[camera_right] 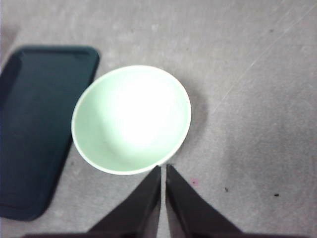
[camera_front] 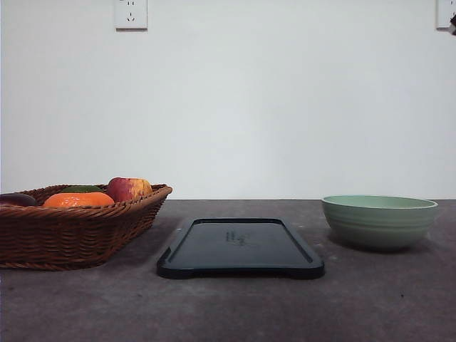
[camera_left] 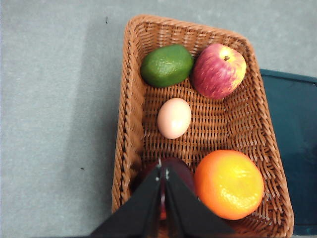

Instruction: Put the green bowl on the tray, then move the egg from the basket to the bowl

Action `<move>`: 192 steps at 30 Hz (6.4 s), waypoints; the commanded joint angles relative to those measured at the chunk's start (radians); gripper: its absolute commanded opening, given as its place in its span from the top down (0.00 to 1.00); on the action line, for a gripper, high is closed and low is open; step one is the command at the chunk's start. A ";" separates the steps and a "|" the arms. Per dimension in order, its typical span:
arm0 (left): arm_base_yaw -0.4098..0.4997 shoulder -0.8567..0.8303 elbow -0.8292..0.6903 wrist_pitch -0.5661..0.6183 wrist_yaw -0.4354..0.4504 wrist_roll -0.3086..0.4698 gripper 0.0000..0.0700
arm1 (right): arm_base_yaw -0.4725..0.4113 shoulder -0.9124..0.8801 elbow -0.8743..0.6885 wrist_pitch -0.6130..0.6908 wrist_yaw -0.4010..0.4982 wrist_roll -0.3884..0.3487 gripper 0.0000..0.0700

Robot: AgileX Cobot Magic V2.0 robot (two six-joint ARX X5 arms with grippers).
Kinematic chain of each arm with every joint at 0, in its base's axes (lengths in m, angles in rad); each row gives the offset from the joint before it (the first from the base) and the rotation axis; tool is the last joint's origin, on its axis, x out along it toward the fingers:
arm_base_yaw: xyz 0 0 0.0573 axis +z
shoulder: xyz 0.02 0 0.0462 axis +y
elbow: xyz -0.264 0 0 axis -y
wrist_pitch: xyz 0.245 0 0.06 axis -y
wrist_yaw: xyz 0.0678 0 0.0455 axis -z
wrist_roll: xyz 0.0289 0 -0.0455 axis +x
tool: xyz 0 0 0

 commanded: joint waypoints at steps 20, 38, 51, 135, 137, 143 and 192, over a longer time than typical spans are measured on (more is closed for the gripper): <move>0.000 0.008 0.026 0.005 0.014 0.033 0.48 | -0.001 0.051 0.107 -0.066 0.000 0.000 0.40; 0.000 0.008 0.026 0.005 0.014 0.027 0.48 | -0.002 0.582 0.697 -0.534 0.009 -0.048 0.41; 0.000 0.008 0.026 0.005 0.018 0.021 0.48 | -0.007 0.850 0.764 -0.513 0.015 -0.096 0.41; 0.000 0.009 0.026 0.011 0.018 0.022 0.50 | 0.383 1.252 1.201 -0.533 -0.018 -0.065 1.00; 0.000 0.009 0.026 0.011 0.018 0.022 0.50 | 0.386 1.253 1.201 -0.533 -0.018 -0.066 0.99; 0.000 0.009 0.026 0.010 0.018 0.022 0.50 | 0.389 1.253 1.200 -0.552 -0.018 -0.071 0.97; 0.000 0.009 0.026 -0.003 0.018 0.023 0.50 | 0.390 0.556 0.509 0.016 0.008 -0.088 0.62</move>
